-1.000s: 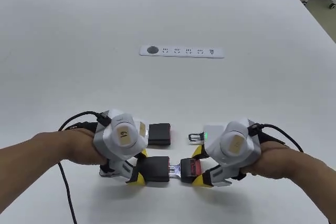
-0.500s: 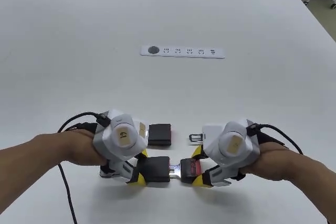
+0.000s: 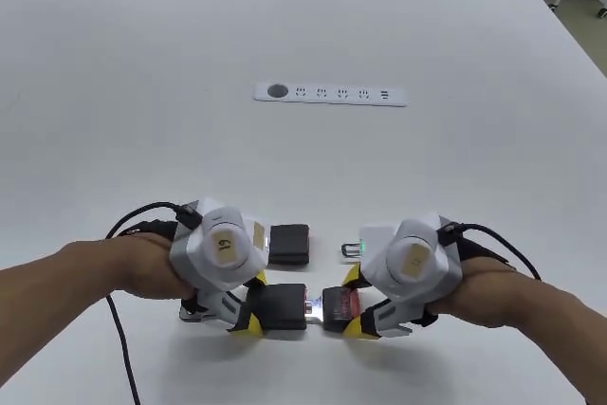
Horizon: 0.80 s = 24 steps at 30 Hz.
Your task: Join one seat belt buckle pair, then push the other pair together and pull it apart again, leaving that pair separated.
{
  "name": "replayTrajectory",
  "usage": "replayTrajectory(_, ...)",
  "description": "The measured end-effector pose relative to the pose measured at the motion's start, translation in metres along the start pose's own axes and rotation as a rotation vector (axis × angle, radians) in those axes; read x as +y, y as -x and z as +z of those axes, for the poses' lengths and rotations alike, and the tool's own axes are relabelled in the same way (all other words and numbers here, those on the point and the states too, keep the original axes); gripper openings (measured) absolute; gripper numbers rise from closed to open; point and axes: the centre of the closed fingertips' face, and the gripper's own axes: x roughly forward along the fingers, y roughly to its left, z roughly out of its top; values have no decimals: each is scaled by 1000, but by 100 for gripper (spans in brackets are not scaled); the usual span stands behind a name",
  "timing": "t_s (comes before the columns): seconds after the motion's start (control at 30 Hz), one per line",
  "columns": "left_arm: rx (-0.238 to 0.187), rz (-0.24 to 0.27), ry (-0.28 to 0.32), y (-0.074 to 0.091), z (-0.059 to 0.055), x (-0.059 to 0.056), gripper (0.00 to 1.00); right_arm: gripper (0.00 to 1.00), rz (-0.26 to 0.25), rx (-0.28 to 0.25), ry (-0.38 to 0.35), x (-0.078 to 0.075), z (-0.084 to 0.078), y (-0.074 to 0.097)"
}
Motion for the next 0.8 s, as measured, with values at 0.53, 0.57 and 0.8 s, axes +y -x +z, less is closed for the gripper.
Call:
replayTrajectory(0.53, 8, 3, 0, -2, -2, 1, 31, 27, -1, -9, -19, 2, 10, -9)
replayTrajectory(0.57, 11, 3, 0, -2, -2, 1, 31, 27, -2, -13, -23, 2, 11, -9)
replayTrajectory(0.8, 19, 6, -7, -1, -2, 1, 31, 28, -6, -2, -25, 0, 10, -6)
